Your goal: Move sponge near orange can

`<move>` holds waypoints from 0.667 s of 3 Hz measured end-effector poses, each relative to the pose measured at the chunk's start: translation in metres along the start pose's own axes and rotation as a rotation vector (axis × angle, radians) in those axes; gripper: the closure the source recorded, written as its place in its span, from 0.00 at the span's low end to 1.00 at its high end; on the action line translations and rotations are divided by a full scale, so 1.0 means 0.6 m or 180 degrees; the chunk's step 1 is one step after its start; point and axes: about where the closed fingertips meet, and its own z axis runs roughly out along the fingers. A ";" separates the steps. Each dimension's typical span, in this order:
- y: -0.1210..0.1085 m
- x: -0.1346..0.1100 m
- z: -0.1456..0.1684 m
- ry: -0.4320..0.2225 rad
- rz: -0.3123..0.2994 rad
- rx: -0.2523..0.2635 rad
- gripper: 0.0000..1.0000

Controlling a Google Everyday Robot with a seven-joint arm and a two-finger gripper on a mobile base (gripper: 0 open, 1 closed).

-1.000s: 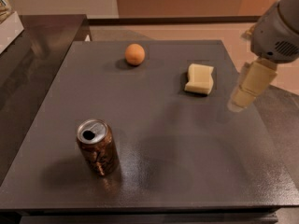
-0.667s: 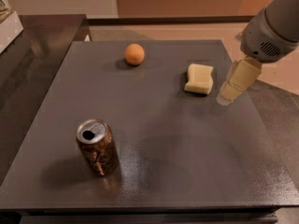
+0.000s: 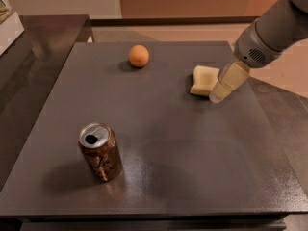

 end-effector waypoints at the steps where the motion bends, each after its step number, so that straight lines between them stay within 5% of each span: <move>1: -0.006 0.000 0.041 -0.0056 0.0054 -0.0067 0.00; 2: -0.008 0.009 0.077 -0.0068 0.0129 -0.0104 0.00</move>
Offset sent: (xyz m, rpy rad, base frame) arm 0.0281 0.0090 -0.0652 0.0643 0.0450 -0.0391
